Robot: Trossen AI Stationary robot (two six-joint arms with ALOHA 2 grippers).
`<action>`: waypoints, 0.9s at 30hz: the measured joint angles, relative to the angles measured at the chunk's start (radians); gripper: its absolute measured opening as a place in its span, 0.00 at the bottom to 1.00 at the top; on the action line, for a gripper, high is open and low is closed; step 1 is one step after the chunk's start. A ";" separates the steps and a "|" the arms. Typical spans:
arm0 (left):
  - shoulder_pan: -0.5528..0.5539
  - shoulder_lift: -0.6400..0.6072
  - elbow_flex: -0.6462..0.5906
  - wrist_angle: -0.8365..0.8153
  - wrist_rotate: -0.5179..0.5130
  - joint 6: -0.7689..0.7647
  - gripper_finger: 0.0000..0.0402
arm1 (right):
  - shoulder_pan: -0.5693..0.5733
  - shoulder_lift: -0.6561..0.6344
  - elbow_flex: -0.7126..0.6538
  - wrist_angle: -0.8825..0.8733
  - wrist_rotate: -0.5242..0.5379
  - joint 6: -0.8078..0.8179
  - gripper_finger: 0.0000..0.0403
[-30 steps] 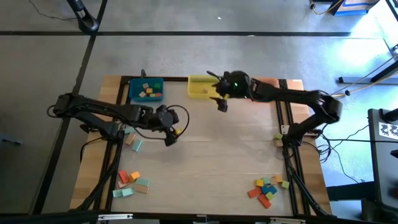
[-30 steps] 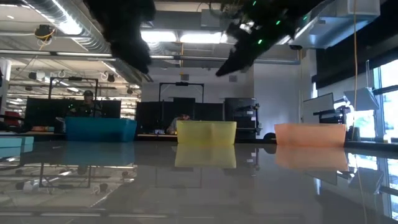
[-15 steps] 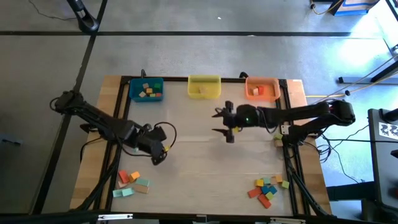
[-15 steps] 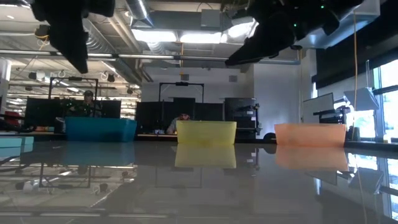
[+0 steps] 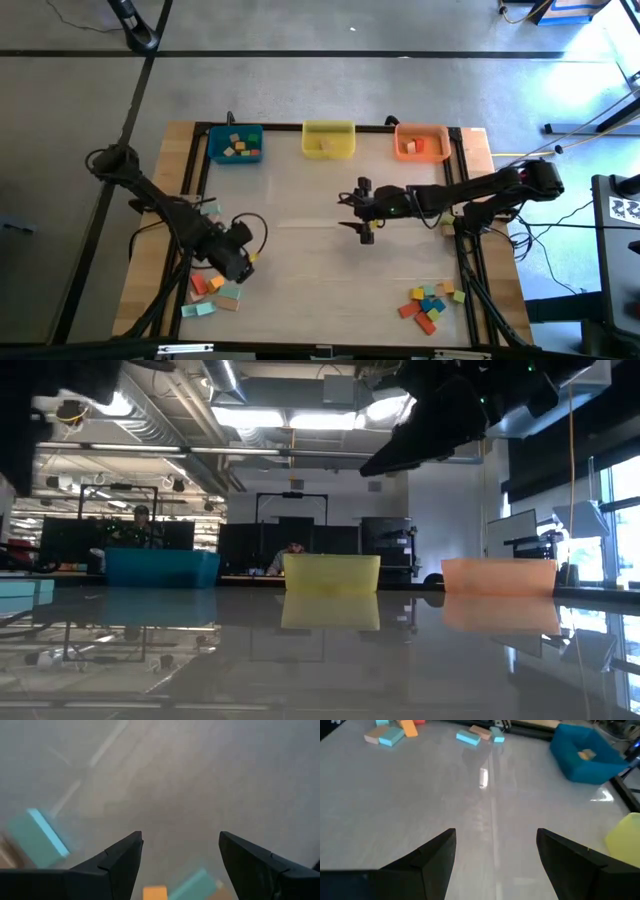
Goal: Sort blocks by size
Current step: Put the light blue rectangle block into the yellow bin
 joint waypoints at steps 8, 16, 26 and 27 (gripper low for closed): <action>-0.107 0.096 -0.041 0.155 0.021 0.128 0.62 | -0.004 0.045 0.000 0.044 0.002 0.002 0.68; -0.185 0.177 -0.041 0.157 0.062 0.221 0.62 | -0.004 0.044 0.000 0.046 0.003 0.002 0.68; -0.239 0.282 -0.039 0.170 0.123 0.272 0.62 | -0.004 0.044 0.000 0.051 0.015 0.001 0.68; -0.239 0.288 -0.037 0.170 0.125 0.273 0.62 | -0.004 0.044 0.000 0.051 0.017 0.002 0.68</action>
